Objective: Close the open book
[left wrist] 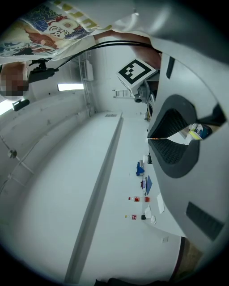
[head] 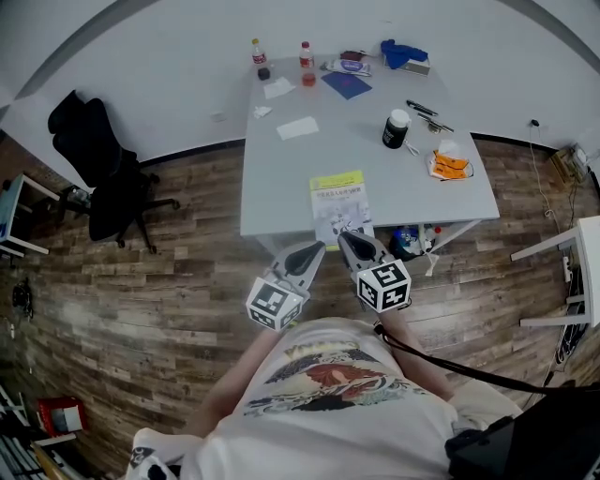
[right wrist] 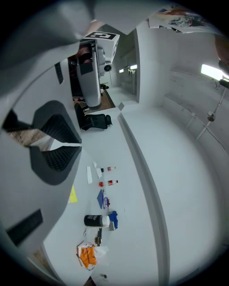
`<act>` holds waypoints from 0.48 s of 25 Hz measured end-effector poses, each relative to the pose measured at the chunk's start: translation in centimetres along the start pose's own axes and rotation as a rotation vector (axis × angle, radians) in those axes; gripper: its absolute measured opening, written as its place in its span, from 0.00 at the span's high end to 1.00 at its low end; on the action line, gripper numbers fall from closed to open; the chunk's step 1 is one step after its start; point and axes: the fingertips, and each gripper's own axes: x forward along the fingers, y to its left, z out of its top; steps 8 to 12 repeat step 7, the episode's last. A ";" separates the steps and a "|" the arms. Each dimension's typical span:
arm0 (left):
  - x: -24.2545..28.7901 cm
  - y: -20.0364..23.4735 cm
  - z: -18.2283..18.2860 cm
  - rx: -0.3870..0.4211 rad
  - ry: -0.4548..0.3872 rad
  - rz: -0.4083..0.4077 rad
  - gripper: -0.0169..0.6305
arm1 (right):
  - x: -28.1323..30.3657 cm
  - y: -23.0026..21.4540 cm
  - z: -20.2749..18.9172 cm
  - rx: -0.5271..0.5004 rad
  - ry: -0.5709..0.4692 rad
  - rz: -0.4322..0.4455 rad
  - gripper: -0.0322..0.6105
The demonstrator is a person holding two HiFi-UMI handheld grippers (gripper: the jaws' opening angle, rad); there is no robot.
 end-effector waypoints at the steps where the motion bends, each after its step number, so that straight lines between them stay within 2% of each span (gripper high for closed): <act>1: 0.1 0.0 0.0 0.000 0.000 -0.001 0.95 | 0.0 -0.1 0.1 0.000 -0.001 0.000 0.89; 12: 0.3 0.2 -0.2 0.002 0.004 -0.002 0.95 | 0.2 -0.1 -0.1 -0.001 0.001 0.001 0.89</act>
